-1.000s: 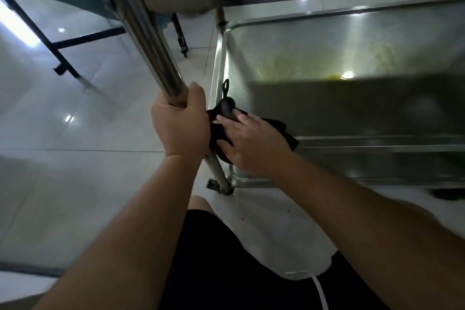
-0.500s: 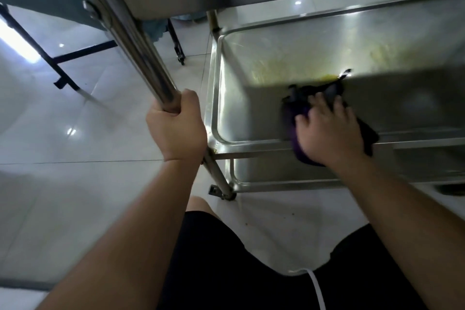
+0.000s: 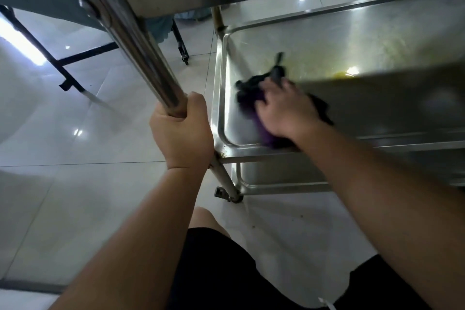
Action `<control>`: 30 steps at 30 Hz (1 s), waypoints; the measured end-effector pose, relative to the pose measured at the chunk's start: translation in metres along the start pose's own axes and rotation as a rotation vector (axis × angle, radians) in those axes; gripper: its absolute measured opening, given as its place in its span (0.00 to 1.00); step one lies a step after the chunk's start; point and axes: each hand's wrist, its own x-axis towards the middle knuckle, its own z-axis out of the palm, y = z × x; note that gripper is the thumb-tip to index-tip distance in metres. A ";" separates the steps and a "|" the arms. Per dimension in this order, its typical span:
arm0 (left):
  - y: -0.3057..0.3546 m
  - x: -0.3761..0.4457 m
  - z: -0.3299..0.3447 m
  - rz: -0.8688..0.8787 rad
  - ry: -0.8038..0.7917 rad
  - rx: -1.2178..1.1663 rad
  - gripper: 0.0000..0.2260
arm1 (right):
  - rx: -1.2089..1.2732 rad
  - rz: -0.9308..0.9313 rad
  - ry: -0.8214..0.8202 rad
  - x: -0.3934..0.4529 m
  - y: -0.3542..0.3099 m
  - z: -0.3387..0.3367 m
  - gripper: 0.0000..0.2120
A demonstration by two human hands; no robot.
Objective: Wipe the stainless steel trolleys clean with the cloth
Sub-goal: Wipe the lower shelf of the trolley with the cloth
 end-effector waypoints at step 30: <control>-0.001 -0.004 0.001 0.010 0.014 -0.006 0.19 | -0.033 0.105 0.055 0.039 0.061 -0.023 0.31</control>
